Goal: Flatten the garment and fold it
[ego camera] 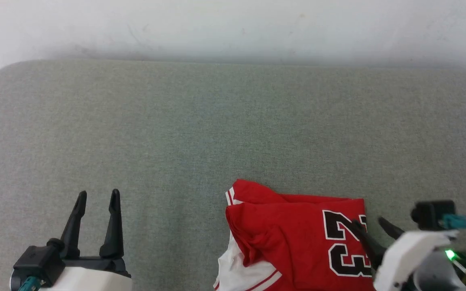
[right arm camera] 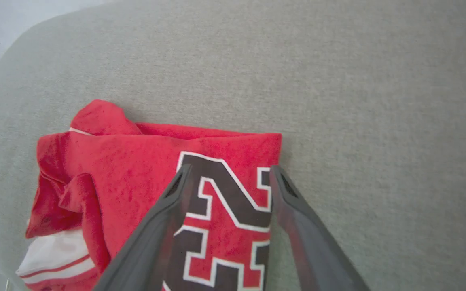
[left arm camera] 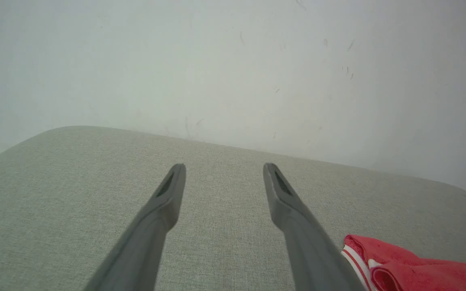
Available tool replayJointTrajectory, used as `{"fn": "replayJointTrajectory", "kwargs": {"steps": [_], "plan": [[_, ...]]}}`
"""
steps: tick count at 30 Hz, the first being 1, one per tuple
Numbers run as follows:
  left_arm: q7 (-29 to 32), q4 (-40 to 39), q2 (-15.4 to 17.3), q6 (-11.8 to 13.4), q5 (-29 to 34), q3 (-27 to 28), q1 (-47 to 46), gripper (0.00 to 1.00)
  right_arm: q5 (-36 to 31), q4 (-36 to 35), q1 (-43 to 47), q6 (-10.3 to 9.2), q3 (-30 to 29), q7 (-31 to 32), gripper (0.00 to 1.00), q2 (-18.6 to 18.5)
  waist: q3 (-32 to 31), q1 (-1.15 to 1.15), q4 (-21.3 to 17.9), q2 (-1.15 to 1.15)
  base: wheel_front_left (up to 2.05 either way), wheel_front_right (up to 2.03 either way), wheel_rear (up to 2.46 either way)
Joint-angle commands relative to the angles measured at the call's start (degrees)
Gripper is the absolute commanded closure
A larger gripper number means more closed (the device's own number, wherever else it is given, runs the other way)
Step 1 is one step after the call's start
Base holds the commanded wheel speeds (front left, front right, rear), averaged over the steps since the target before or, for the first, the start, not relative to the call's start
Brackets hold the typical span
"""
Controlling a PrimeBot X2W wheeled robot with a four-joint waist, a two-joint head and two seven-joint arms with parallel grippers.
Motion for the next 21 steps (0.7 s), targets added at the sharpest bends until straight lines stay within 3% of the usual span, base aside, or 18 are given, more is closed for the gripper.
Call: {"fn": "replayJointTrajectory", "kwargs": {"steps": [1, 6, 18, 19, 21], "plan": [[-0.27, -0.37, 0.4, -0.4, 0.08, 0.05, 0.27, 0.0, 0.43, -0.73, 1.41, -0.03, -0.82, -0.46, 0.0, 0.06, 0.56, 0.0, -0.43, 0.0, 0.0, 0.0, 0.0], [-0.27, -0.68, 0.85, -0.4, -0.26, 0.18, 0.29, 0.0, 1.2, -0.64, 4.64, -0.03, -1.99, -1.53, 0.0, 0.06, 1.63, 0.0, -0.83, 0.0, 0.0, 0.0, 0.0], [-0.27, -0.12, 2.82, -0.4, -0.64, -1.12, -1.0, 0.0, 1.86, 7.44, 2.49, -0.03, 1.37, 0.02, 0.0, 0.06, 2.6, 0.0, 0.5, 0.0, 0.0, 0.0, 0.0], [-0.27, -0.05, 2.85, -0.4, -0.63, -1.18, -1.08, 0.0, 1.95, 7.89, 2.28, -0.03, 1.12, 0.21, 0.44, 0.06, 2.66, 0.0, 0.58, 0.0, 0.0, 0.0, 0.0], [-0.27, 0.04, 2.82, -0.4, -0.67, -1.28, -1.28, 0.0, 1.79, 8.53, 1.8, -0.03, 0.74, 0.32, 1.0, 0.06, 2.69, 0.0, 0.66, 0.0, 0.0, 0.0, 0.0]]}}
